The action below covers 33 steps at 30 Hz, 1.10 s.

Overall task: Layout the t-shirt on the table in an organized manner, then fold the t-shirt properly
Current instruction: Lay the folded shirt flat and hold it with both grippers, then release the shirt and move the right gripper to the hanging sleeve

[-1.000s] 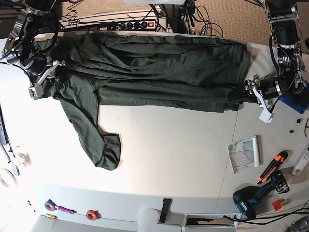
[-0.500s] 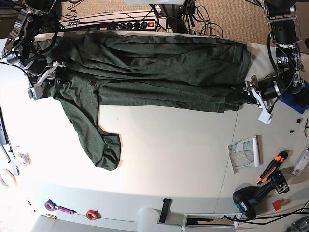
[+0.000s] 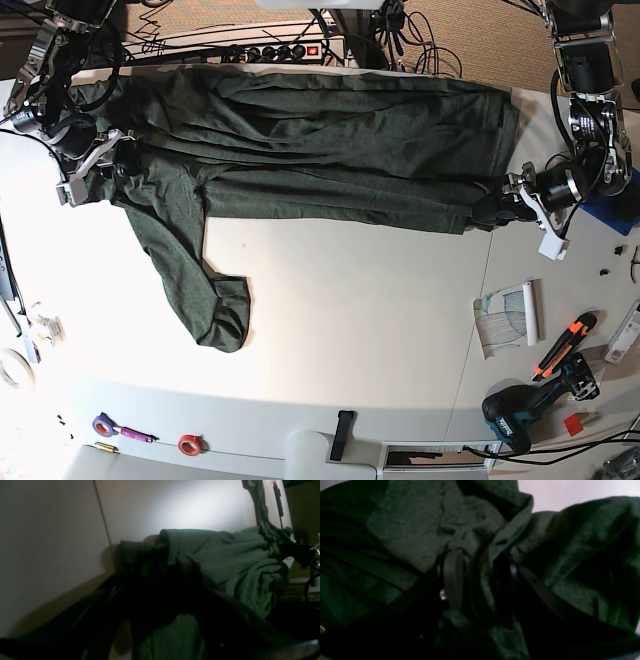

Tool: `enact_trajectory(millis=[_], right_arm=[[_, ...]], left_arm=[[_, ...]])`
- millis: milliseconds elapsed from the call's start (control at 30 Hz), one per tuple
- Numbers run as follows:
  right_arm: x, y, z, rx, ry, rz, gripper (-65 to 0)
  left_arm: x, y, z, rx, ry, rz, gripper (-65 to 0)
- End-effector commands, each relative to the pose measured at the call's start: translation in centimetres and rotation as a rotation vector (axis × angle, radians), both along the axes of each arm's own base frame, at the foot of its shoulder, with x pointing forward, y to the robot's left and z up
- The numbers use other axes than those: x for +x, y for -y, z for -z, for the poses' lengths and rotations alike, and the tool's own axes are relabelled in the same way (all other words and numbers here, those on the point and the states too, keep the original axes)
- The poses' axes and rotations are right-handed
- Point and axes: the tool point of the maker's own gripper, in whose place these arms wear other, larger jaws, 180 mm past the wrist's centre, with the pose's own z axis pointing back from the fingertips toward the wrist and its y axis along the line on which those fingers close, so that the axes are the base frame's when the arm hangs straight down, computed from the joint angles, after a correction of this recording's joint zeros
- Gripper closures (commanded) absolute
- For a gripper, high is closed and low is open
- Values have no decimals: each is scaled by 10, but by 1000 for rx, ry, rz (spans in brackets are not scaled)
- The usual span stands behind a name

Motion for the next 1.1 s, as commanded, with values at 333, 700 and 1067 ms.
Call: enact_trajectory(millis=[333, 700, 1067], right_arm=[[15, 5, -20, -8, 90, 2, -230], [43, 24, -39, -134, 186, 26, -230], [81, 54, -77, -232, 335, 169, -230]], left_arm=[[15, -8, -18, -5, 69, -23, -233], [14, -7, -18, -8, 68, -24, -233], [29, -14, -28, -13, 147, -93, -248]])
